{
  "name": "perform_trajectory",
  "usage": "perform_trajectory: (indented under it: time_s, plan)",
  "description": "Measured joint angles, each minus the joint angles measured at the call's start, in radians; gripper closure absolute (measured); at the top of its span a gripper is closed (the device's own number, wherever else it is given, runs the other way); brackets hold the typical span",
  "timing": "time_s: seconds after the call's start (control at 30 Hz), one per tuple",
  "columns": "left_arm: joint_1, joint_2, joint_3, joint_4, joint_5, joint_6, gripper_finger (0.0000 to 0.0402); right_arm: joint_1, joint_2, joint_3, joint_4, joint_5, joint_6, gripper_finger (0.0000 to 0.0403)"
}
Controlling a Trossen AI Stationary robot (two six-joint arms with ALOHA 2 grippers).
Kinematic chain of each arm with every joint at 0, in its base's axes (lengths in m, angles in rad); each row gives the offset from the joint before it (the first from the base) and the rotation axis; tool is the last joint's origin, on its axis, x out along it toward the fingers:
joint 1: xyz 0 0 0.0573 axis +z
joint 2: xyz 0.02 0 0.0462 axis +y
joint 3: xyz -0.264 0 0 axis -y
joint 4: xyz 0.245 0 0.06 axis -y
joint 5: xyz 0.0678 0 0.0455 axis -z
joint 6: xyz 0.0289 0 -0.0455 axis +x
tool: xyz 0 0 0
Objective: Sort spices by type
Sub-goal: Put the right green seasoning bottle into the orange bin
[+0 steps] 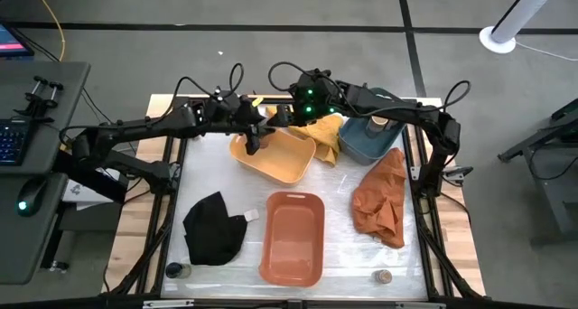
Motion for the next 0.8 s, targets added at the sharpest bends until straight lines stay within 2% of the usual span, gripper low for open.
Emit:
perform_trajectory:
  time_s: [0.13,0.23,0.3,0.47,0.6,0.7,0.8]
  plan:
    - [0.002,0.000,0.000,0.014,0.000,0.031,0.0294,0.000,0.000,0.000,-0.006,0.029,0.013,0.0100]
    - [-0.004,0.001,0.000,0.014,-0.003,0.051,0.0294,0.000,0.000,0.000,-0.001,0.061,0.015,0.0160]
    - [-0.007,0.001,0.000,0.011,-0.002,0.065,0.0277,0.001,0.000,0.000,-0.002,0.060,0.015,0.0201]
    - [-0.004,0.001,0.015,-0.021,-0.001,0.076,0.0181,0.003,-0.001,0.000,-0.002,0.059,-0.006,0.0205]
    - [0.010,0.000,0.113,-0.248,-0.059,0.164,0.0119,-0.024,-0.014,0.003,-0.059,0.047,-0.035,0.0205]
    - [0.031,-0.006,0.189,-0.467,-0.137,0.233,0.0095,-0.047,-0.019,0.026,-0.163,0.100,-0.090,0.0205]
    - [0.077,-0.044,0.193,-0.544,-0.133,0.187,0.0089,-0.048,-0.012,0.038,-0.277,0.193,-0.148,0.0205]
